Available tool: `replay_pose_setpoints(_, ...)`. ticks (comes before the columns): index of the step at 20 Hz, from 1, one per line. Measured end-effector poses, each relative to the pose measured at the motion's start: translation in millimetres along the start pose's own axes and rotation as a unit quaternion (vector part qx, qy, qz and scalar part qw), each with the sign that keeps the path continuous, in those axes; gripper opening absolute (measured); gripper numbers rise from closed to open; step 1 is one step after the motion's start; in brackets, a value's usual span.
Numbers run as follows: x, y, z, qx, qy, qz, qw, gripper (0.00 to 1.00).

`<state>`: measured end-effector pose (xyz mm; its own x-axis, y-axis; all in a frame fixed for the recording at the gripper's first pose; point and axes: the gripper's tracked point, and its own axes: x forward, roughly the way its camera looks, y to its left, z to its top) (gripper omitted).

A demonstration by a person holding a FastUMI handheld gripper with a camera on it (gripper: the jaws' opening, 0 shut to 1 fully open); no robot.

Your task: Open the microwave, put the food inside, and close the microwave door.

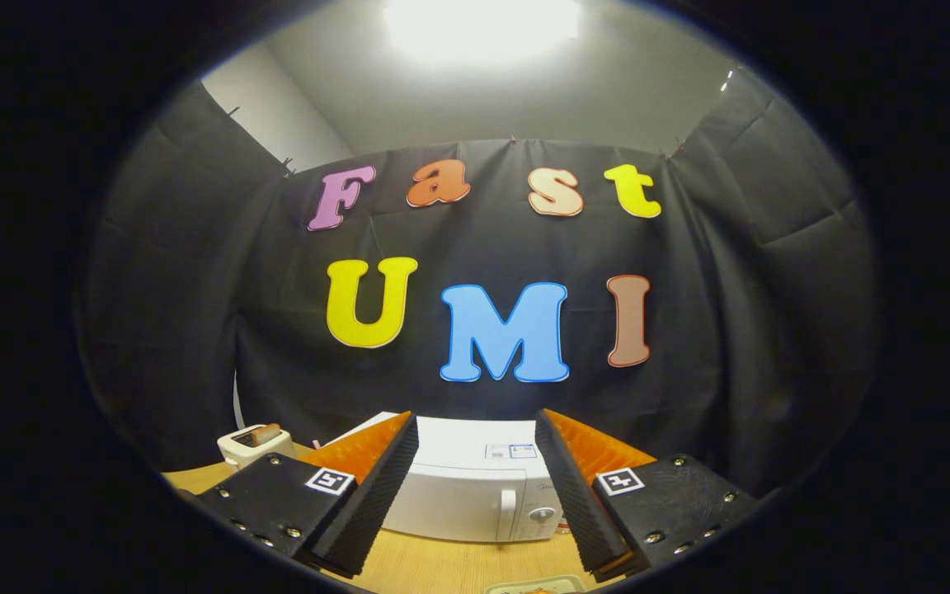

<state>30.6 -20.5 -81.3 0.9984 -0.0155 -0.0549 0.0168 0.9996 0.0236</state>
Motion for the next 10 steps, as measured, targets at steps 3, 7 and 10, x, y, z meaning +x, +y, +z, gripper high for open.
replay_pose_setpoints(3, 14.2, -11.6, -32.8, 0.01, 0.012, -0.003, 1.0, 0.92)
replay_pose_setpoints(7, 39.2, -25.5, -84.3, 0.014, 0.032, -0.009, 0.999, 0.91)
replay_pose_setpoints(10, 58.1, -33.9, -126.1, 0.01, 0.055, -0.02, 0.998, 0.92)
